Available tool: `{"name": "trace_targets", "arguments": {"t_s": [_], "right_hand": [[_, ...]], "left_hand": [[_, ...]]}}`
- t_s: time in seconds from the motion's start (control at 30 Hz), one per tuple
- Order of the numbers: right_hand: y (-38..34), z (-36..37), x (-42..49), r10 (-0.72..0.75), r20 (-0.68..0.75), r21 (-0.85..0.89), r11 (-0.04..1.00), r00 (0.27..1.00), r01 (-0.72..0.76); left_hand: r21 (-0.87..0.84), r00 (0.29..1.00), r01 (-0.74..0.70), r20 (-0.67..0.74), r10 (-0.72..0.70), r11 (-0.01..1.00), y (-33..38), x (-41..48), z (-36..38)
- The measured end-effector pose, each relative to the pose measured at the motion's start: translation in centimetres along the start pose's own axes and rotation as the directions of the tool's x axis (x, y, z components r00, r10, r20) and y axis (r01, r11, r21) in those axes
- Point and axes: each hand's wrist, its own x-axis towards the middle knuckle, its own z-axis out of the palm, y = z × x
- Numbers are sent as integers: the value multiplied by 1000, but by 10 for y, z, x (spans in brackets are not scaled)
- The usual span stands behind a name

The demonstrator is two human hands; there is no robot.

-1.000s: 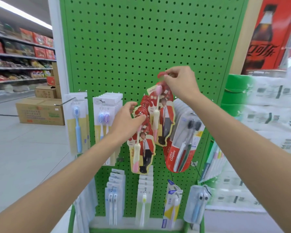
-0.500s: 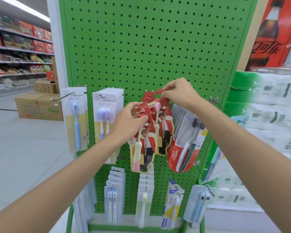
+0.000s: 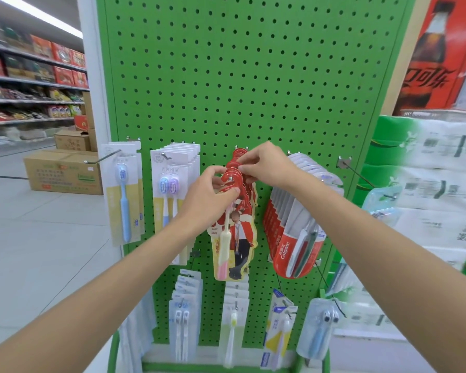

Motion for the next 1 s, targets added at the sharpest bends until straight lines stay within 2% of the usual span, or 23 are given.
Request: {"name": "trace_targets", "arguments": {"t_s": [0.13,0.23,0.43,0.57,0.8,1.0], "right_hand": [[3,-7,5,34,-72,48,998,997,-31],[3,-13,14,-8,-162,-35,999,987,2],[-1,-12,28,45,15,-95,995,999,-43],[-5,-8,31,58,35,-117,992,998,-53],[-6,-32,26,100,-75,-85,991,992,-106],[-7,-45,10,46,-245,-28,998,968,-55]], "left_hand": [[18,999,-26,-31,27,1000,-1,0,1],[-26,1000,-22,-8,22,999,0,0,3],[-57,999,11,31,-10,998,1,0,8],[-53,1000,9,21,-8,999,3,1,9],[-68,1000,5,25,-3,998,10,-1,5],[-37,1000,-2,14,3,999,14,-4,5]]}}
